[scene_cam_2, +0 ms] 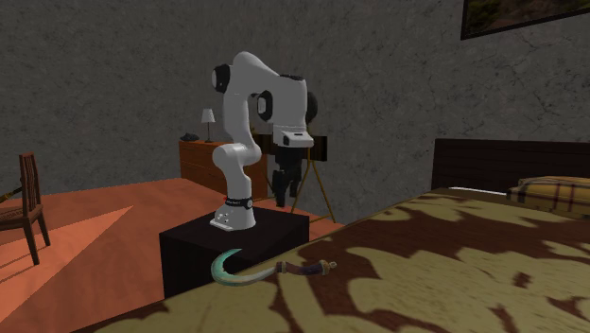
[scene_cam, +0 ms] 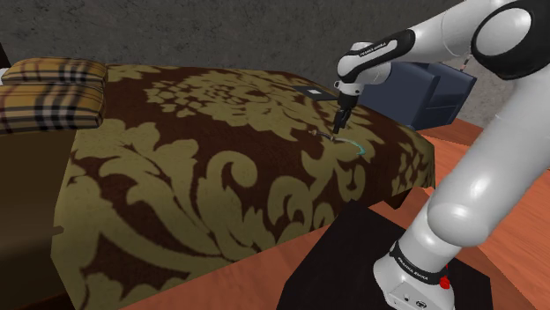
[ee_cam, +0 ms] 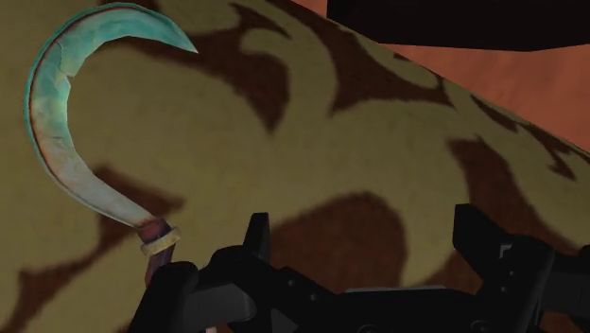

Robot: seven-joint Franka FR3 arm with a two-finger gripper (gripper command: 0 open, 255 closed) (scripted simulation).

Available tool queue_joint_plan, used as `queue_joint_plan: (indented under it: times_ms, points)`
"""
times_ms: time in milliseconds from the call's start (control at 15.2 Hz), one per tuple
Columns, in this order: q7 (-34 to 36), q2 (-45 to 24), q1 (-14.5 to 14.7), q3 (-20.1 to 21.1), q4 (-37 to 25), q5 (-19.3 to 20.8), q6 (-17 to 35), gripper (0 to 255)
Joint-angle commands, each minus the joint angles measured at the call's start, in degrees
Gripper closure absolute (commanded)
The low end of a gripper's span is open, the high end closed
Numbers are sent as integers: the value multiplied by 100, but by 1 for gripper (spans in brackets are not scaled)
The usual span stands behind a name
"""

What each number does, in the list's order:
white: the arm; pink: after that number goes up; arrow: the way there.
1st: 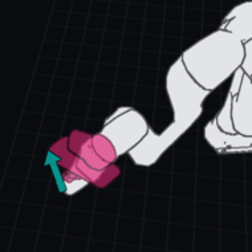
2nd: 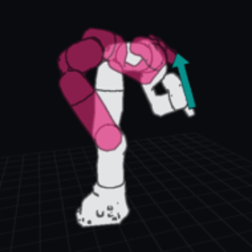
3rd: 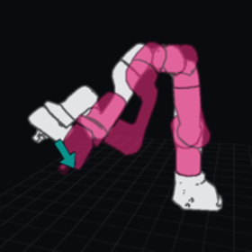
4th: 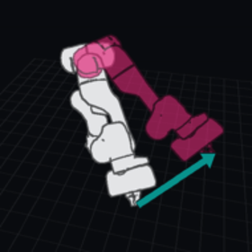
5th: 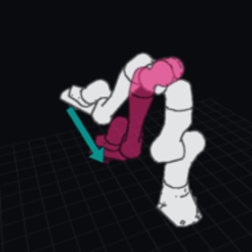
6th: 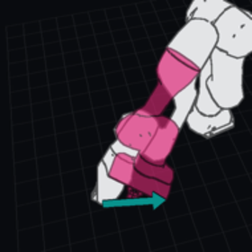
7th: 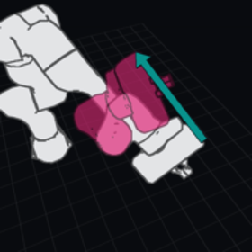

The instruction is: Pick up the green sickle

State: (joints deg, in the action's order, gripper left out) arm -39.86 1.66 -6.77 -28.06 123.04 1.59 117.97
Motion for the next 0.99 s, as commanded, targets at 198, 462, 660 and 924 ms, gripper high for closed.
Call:
queue_joint_plan:
  times_ms: [198,462,660,924]
  points:
    - [-852,-1239,-275,-153,-960,-667,153,0]
    - [-1395,-2197,-654,-91,-1861,-1162,104,0]
    - [-1704,-2912,-991,13,-2647,-1466,-18,0]
    - [-1789,-3172,-1095,83,-2749,-1575,125,0]
